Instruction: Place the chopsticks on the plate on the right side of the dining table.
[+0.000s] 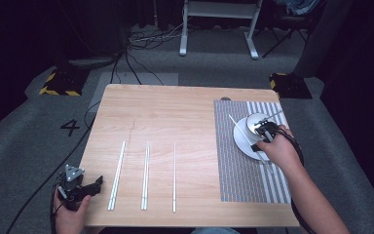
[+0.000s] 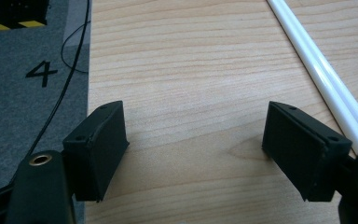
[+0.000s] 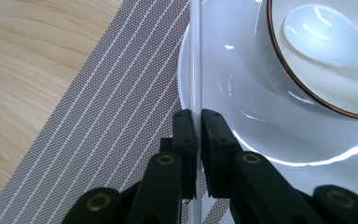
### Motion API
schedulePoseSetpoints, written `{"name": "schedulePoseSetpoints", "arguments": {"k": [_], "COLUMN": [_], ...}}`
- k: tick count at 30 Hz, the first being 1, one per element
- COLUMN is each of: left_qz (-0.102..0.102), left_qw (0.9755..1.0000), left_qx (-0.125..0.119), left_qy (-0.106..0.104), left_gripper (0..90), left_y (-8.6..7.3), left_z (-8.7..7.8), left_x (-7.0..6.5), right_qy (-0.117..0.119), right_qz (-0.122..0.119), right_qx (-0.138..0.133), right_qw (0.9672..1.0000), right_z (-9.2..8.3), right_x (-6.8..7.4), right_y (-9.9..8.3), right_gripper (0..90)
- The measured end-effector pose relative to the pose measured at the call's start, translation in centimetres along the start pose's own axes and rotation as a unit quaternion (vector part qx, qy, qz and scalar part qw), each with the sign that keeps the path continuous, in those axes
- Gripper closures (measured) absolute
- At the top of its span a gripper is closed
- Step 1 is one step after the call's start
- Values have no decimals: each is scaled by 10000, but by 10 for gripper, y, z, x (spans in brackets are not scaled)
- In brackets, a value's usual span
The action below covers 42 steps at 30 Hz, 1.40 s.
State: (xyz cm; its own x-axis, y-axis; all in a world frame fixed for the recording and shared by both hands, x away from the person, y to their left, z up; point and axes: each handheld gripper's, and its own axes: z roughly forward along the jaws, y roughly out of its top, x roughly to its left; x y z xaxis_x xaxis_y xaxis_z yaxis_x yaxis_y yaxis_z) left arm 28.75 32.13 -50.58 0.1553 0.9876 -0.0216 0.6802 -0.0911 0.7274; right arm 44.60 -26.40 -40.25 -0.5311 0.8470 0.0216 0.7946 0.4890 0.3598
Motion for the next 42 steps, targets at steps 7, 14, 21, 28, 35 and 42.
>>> {"name": "schedulePoseSetpoints", "arguments": {"k": [7, 14, 21, 28, 35, 42], "left_qz": [0, 5, 0, -2, 0, -1], "left_qw": [10000, 10000, 10000, 10000, 10000, 10000], "left_qx": [0, 1, -1, 0, 0, 1], "left_qy": [-2, 0, -3, -5, -5, -3], "left_gripper": [216, 216, 215, 215, 216, 215], "left_y": [0, 0, 0, 0, 0, 0], "left_z": [0, 0, 0, 0, 0, 0], "left_x": [0, 0, 0, 0, 0, 0], "right_qy": [-191, -253, -363, -492, -472, -545], "right_qz": [-150, -97, -116, -184, -223, -410], "right_qx": [225, 277, 304, 339, 146, -218], "right_qw": [9995, 9992, 9988, 9980, 9985, 9974], "right_z": [16, 32, 38, 42, 42, 27], "right_x": [-9, -19, -25, -28, -29, -21], "right_y": [0, -5, -7, -8, -12, -33], "right_gripper": [852, 852, 852, 851, 667, 454]}}
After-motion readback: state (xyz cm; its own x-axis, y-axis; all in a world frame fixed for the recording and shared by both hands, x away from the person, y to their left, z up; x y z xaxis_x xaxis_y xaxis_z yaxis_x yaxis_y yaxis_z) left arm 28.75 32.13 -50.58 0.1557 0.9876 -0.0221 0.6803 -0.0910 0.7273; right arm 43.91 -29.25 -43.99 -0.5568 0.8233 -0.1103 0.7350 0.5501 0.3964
